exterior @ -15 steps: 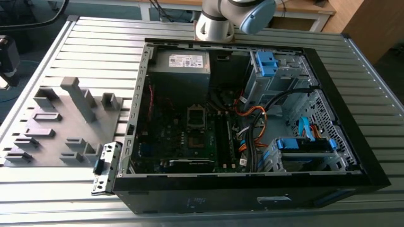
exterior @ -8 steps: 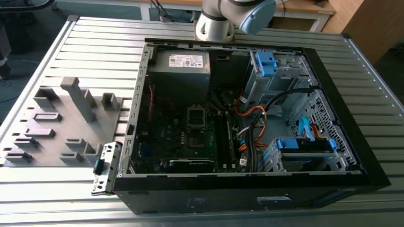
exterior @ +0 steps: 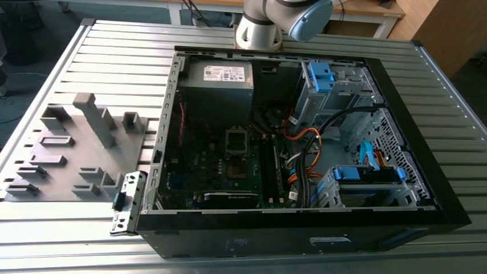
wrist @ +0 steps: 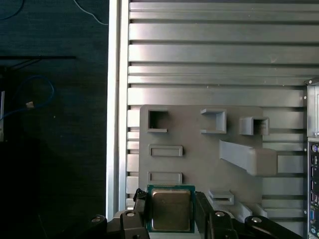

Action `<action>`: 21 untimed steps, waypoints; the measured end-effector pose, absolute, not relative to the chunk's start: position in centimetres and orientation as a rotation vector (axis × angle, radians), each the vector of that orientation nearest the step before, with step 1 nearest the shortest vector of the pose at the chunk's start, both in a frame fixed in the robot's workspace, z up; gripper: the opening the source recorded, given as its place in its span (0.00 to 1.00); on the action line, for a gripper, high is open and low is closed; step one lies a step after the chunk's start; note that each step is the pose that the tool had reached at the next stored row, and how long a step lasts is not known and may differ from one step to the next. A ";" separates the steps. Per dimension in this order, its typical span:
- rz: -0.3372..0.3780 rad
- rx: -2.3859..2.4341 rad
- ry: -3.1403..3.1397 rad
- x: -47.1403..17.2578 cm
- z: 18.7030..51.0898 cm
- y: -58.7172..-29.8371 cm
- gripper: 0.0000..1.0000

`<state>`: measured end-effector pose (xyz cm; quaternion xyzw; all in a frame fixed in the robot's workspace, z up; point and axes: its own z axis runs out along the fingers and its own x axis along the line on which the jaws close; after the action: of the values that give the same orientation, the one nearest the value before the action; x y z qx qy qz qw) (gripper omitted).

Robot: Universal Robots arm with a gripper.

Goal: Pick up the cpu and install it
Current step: 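Pick up the cpu and move it towards the insertion slot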

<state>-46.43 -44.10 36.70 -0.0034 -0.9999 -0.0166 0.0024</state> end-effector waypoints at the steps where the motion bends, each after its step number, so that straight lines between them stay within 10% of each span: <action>1: -0.052 -0.011 -3.136 -46.4 36.7 -44.1 0.47; 21: -0.052 -0.011 -3.136 -44.9 36.7 -44.1 0.47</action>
<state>-44.87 -44.09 36.71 -0.0034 -0.9999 -0.0165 0.0026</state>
